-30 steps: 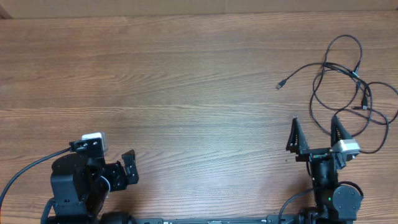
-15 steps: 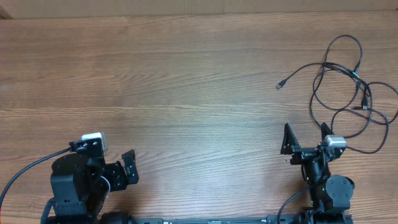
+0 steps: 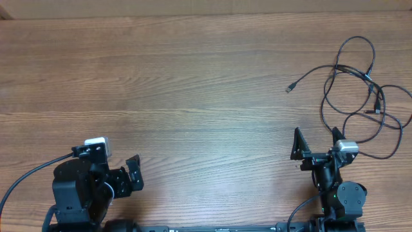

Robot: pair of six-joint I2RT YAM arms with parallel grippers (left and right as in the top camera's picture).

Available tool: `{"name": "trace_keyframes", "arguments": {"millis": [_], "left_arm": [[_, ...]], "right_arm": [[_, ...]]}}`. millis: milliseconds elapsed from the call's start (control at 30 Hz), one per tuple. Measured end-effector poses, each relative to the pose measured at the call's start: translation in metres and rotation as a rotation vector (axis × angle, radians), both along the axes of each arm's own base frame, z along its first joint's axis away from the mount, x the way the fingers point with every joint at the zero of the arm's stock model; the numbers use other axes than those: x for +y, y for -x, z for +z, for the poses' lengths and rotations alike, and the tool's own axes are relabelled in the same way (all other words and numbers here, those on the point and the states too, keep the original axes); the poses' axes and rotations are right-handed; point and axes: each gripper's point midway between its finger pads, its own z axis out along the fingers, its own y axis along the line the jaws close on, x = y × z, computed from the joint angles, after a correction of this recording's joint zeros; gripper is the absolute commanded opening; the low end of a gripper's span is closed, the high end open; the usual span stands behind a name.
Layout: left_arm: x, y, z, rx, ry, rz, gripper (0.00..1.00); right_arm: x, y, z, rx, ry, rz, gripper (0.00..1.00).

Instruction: Untangle cables

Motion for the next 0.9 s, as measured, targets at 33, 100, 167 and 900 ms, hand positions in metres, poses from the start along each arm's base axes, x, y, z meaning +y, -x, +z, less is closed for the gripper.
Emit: {"name": "trace_keyframes", "arguments": {"millis": [33, 100, 167, 900], "left_arm": [[0.000, 0.000, 0.000, 0.000, 0.000, 0.000, 1.00], [0.000, 0.000, 0.000, 0.000, 0.000, 0.000, 1.00], [0.000, 0.000, 0.000, 0.000, 0.000, 0.000, 1.00], [0.002, -0.059, -0.018, -0.635, -0.058, -0.022, 1.00]], "right_arm": [[0.000, 0.000, 0.000, 0.000, 0.000, 0.000, 1.00], [0.000, 0.000, 0.000, 0.001, 0.001, 0.000, 1.00], [0.000, 0.000, 0.000, 0.000, 0.000, 0.000, 1.00], [0.000, 0.000, 0.000, 0.001, 0.000, 0.000, 1.00]]}}
